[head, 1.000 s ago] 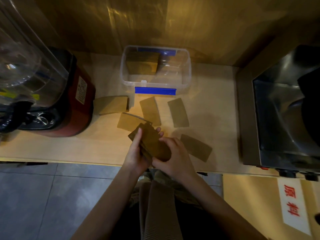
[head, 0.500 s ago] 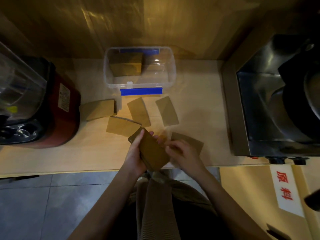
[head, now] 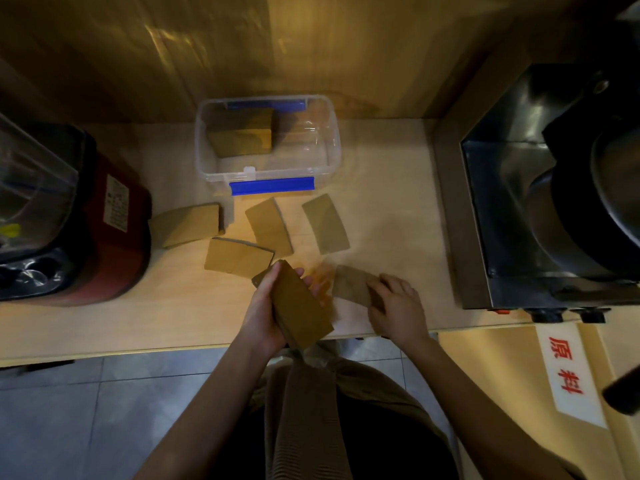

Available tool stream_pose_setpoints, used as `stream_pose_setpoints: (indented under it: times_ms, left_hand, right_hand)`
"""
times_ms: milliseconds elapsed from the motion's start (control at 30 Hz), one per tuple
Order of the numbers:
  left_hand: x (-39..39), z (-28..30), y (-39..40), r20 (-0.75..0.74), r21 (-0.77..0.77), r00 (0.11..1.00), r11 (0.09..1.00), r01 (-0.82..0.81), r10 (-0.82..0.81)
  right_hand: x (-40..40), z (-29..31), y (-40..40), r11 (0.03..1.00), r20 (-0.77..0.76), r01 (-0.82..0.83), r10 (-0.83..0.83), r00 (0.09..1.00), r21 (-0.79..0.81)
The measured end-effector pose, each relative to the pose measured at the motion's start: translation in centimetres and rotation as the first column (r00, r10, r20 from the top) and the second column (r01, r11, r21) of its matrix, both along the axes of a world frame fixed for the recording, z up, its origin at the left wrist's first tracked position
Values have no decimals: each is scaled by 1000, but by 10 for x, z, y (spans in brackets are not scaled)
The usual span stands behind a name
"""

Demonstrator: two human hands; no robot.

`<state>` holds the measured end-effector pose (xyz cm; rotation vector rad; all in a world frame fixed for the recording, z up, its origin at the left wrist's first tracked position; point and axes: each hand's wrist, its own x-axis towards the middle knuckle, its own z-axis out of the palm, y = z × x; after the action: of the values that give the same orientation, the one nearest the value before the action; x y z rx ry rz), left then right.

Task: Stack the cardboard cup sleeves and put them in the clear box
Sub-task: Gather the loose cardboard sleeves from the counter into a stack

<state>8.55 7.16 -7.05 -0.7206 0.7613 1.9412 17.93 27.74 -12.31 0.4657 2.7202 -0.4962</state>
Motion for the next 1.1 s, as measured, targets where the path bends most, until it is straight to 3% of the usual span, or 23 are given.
stream_pose_setpoints:
  times_ms: [133,333,633,867,1100]
  left_hand:
    - [-2,-3,-4,54,-50,998,998,23,-21]
    - [-8,-1,-10,72,-66,996,997,-43,47]
    - [-12,0,-18,53,-87,992,990,-113,118]
    - [-13,2,-25,52,-98,984,981,-166,172]
    - [-11,0,-27,64,-83,981,981,-177,183]
  right_hand:
    - [-11,10,10,998,-5,-53,53,999,-28]
    - [-49,28,5,987,-224,84,-114,968,-139]
    - [-128,6,-32,932,-97,342,-355,930,-123]
    - [-131,-12,-45,943,-141,333,-328,934,11]
    - [-129,-13,-50,928,-130,369,-373,919,-50]
